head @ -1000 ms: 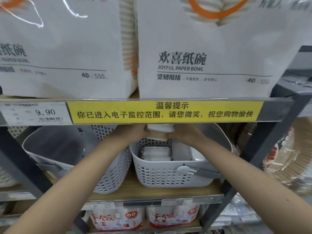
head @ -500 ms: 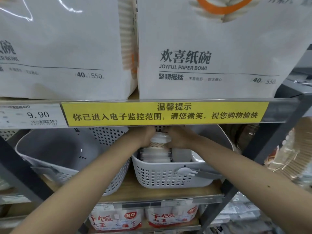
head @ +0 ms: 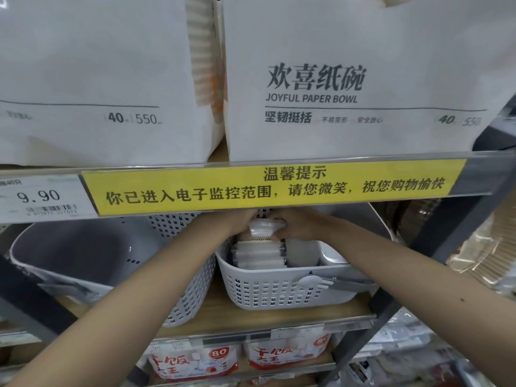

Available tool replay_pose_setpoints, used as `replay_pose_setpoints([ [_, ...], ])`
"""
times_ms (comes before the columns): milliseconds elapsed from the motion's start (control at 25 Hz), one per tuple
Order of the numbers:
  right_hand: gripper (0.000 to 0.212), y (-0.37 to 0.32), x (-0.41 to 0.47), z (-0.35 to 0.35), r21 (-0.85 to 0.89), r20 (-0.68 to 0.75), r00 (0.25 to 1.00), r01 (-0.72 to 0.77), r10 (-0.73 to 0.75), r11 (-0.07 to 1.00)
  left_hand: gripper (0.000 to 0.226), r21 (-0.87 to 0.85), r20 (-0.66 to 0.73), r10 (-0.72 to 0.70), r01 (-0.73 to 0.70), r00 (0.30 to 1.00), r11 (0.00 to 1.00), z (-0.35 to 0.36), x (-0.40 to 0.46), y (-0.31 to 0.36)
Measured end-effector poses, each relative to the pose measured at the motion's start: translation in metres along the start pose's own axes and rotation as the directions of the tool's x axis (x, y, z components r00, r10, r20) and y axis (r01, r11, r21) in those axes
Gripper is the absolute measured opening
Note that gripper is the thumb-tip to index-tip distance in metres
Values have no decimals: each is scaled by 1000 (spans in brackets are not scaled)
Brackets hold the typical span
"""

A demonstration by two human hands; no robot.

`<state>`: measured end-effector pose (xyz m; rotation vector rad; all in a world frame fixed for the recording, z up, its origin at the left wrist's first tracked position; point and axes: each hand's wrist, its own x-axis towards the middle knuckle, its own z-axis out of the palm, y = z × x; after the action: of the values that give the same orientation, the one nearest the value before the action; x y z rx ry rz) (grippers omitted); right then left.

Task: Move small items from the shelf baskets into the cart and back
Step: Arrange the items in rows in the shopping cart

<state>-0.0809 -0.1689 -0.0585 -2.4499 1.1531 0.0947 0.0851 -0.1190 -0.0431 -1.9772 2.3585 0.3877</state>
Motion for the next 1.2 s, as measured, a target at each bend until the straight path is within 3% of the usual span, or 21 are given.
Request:
replay_pose_setpoints([
  [200,37,1,1,4,33,-58,998,10,-8,999,29,46,82,8,-12,997,999,-4,3,6],
  [320,36,-3,-2,2,-56,-75,996,41,-45,998,53,2,106,-21,20,994,1000,-9,2,11],
  [440,45,-3,-1,1,-79,-82,995,42,-48,996,30,34,126,-14,10,992,999,-9,0,9],
  [560,52,1,2,5,-89,-53,998,16,-21,996,24,88,140,-24,12,990,996,-3,5,8],
  [680,47,0,3,6,-111,-15,999,28,-30,993,13,118,156,-38,19,987,993,0,9,9],
  [840,44,2,8,9,-138,5,998,64,-64,988,41,106,88,-80,70,993,992,1,9,11],
  [1080,50,6,8,9,4,-25,1000,8,-8,1000,43,125,122,-72,57,990,991,0,7,10],
  [1200,49,5,8,10,-31,-36,999,7,-8,999,43,116,120,-43,29,992,993,-3,2,9],
])
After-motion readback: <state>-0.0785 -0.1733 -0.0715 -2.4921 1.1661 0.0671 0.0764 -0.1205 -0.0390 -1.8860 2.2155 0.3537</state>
